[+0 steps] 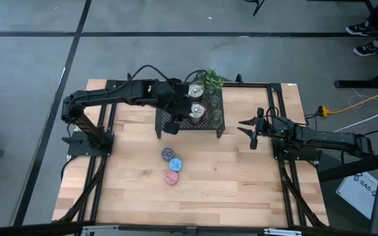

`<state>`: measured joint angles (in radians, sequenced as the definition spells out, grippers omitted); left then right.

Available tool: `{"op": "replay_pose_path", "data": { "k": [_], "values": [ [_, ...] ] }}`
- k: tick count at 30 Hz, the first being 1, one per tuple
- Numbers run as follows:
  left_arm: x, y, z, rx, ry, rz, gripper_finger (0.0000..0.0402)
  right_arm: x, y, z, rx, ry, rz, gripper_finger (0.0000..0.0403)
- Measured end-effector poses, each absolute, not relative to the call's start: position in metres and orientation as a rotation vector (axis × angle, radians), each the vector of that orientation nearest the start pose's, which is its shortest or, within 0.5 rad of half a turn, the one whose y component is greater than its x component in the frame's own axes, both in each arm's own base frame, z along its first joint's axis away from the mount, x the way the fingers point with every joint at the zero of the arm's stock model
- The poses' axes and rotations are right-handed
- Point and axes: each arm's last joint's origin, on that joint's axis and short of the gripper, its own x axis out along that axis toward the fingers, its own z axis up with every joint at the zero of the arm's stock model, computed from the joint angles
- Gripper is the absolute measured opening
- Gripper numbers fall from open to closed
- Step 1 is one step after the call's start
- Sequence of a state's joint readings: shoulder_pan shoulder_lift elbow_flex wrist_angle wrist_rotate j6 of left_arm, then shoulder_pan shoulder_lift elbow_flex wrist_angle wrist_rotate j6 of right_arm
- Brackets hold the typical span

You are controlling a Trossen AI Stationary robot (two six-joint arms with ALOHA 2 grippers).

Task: Pick & Place candle stick holders
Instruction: Put the red patterned scented candle on the shelf

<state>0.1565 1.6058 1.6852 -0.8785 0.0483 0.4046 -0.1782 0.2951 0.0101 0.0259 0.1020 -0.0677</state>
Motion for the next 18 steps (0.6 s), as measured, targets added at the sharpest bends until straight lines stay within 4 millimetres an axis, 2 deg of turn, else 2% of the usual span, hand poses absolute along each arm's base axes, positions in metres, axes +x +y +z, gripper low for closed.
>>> {"op": "replay_pose_path", "data": {
  "k": [8,18],
  "values": [
    [0.332,0.031,0.379,0.378,0.799,-0.121,0.0078,0.110,-0.023,0.144,-0.057,0.269,-0.270,0.0128],
    [0.333,0.011,0.378,0.385,0.801,-0.173,0.0059,0.110,-0.023,0.144,-0.057,0.269,-0.270,0.0128]
  ]
}}
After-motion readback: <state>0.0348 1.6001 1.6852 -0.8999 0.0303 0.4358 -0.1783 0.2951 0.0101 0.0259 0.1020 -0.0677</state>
